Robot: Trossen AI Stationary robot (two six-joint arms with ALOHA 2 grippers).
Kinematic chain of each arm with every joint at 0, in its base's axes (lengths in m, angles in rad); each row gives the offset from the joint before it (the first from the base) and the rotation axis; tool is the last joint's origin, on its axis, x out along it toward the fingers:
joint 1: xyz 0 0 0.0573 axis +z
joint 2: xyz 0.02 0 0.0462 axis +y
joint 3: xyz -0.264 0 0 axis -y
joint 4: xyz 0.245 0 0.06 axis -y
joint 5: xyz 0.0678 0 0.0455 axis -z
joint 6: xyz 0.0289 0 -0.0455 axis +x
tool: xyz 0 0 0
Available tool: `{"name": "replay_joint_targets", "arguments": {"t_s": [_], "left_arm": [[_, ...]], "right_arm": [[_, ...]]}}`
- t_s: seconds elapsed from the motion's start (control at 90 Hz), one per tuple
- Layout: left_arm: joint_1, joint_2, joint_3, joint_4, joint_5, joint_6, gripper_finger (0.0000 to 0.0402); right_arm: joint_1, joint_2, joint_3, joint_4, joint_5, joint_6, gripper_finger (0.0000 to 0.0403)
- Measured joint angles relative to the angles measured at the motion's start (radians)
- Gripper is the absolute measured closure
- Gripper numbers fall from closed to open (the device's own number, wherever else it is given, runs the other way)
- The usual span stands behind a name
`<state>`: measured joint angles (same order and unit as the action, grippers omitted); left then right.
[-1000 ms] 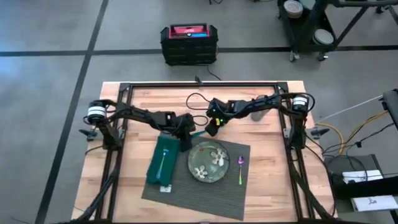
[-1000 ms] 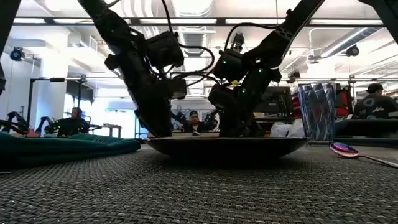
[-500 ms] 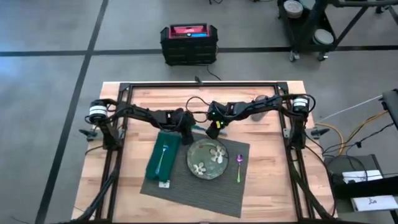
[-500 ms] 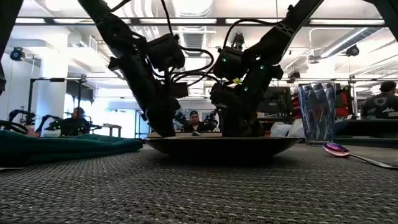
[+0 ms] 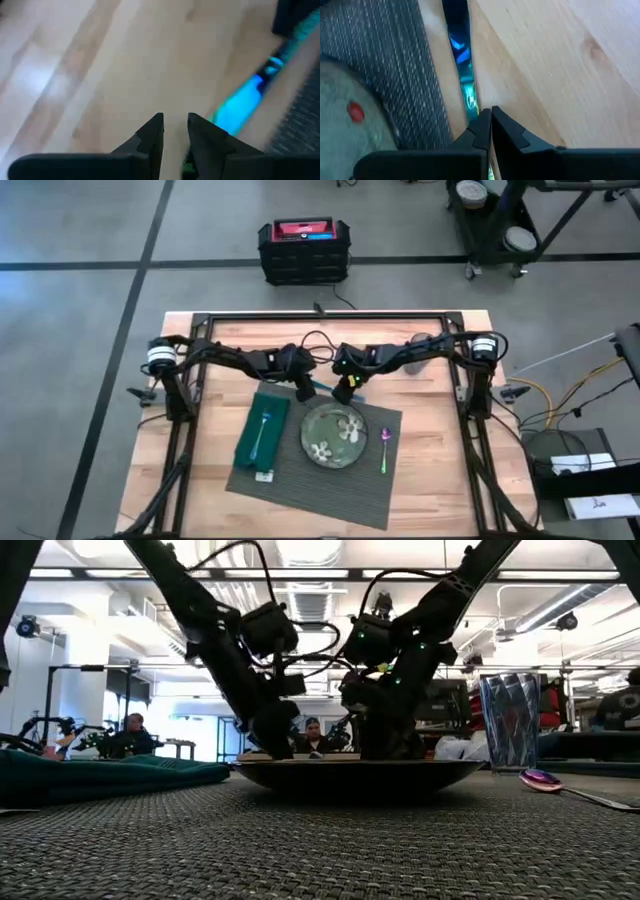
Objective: Set table place
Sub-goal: Put the iridescent blue knife on the gray place mat
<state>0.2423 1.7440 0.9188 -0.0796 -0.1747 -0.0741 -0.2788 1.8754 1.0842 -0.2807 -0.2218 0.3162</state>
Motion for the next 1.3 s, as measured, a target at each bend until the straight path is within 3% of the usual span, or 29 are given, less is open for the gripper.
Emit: {"name": "replay_joint_targets", "arguments": {"t_s": [0.167,0.356,0.533,0.789,1.078,1.3], "left_arm": [[-0.025,-0.059,0.000,-0.086,0.001,-0.029,0.0326],[-0.041,-0.071,-0.023,-0.165,0.002,-0.060,0.0326],[-0.052,-0.076,-0.105,-0.141,0.062,-0.148,0.0326],[-0.099,-0.084,-0.189,-0.076,0.067,-0.264,0.0326],[-0.164,-0.085,-0.207,-0.063,0.064,-0.397,0.0326],[-0.179,-0.145,-0.186,-0.110,0.016,-0.381,0.0326]], "right_arm": [[-0.003,-0.074,0.001,0.043,0.001,-0.074,0.0403],[0.005,-0.034,0.002,0.176,0.006,-0.044,0.0403],[0.008,0.029,0.001,0.226,0.011,-0.002,0.0403],[0.020,0.039,0.001,0.292,0.012,0.000,0.0403],[0.026,0.074,0.001,0.319,0.012,0.033,0.0403],[0.025,0.083,0.001,0.321,0.015,0.031,0.0403]]}}
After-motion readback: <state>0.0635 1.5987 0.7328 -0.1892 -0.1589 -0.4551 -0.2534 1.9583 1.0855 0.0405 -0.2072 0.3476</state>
